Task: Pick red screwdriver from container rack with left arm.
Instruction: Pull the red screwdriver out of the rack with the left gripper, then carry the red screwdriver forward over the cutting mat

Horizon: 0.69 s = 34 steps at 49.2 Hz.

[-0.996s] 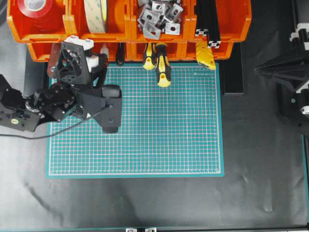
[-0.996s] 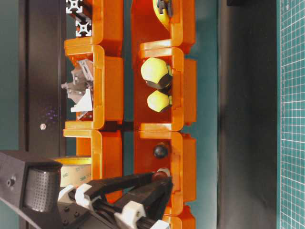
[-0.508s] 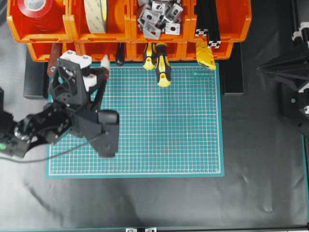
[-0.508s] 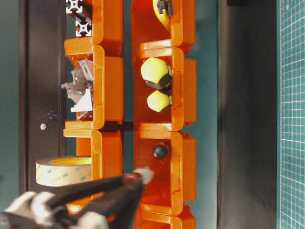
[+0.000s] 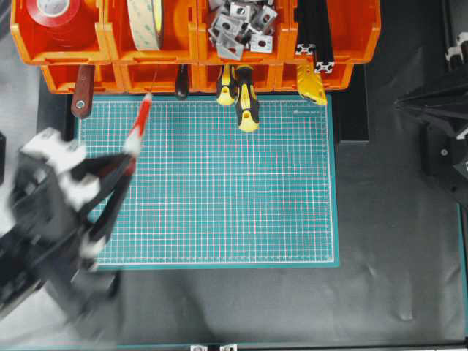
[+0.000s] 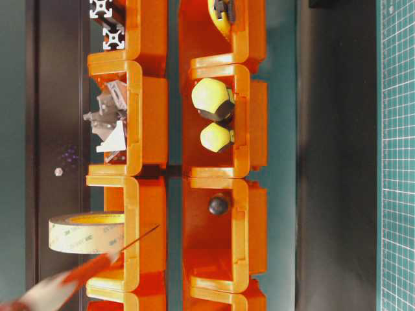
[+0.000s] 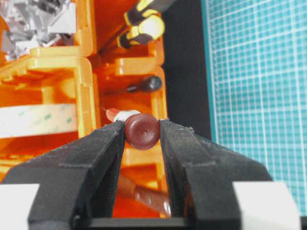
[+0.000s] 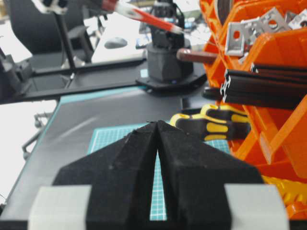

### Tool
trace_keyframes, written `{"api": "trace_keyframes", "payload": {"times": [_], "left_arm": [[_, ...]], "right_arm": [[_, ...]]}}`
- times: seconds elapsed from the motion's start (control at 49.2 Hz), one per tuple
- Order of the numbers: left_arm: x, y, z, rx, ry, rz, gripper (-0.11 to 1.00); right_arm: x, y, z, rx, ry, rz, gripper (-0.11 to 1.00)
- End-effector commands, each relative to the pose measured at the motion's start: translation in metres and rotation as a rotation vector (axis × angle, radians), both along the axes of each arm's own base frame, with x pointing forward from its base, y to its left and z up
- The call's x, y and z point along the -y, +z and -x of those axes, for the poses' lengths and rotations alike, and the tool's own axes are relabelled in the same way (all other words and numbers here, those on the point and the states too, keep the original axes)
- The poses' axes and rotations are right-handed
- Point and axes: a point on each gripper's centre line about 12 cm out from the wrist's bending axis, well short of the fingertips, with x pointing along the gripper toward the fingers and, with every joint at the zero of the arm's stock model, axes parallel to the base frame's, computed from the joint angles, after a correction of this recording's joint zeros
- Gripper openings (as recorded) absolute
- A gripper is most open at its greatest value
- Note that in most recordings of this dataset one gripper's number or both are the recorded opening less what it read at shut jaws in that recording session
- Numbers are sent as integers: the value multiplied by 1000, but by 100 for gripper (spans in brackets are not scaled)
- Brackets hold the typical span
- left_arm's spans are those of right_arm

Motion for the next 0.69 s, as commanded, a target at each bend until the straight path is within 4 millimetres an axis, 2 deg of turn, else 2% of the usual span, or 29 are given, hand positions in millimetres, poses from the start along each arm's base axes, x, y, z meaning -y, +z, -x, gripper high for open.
{"api": "trace_keyframes", "payload": {"times": [0.0, 0.102, 0.244, 0.447, 0.61, 0.671], "left_arm": [[24, 19, 14, 24, -55, 17, 26], [44, 15, 18, 11, -99, 8, 26], [58, 3, 20, 0, -134, -6, 26], [72, -44, 13, -67, -223, -61, 26], [70, -81, 9, -103, -316, -70, 26], [63, -93, 1, -106, -335, -53, 26]], "right_arm": [[0, 19, 1, 51, 1, 1, -1], [0, 23, 4, 57, 2, 1, -1], [0, 24, 6, 40, 3, -8, -1], [0, 33, 9, 69, 5, -84, -1], [0, 37, 11, 77, 7, -155, -1], [0, 37, 11, 75, 8, -173, -1]]}}
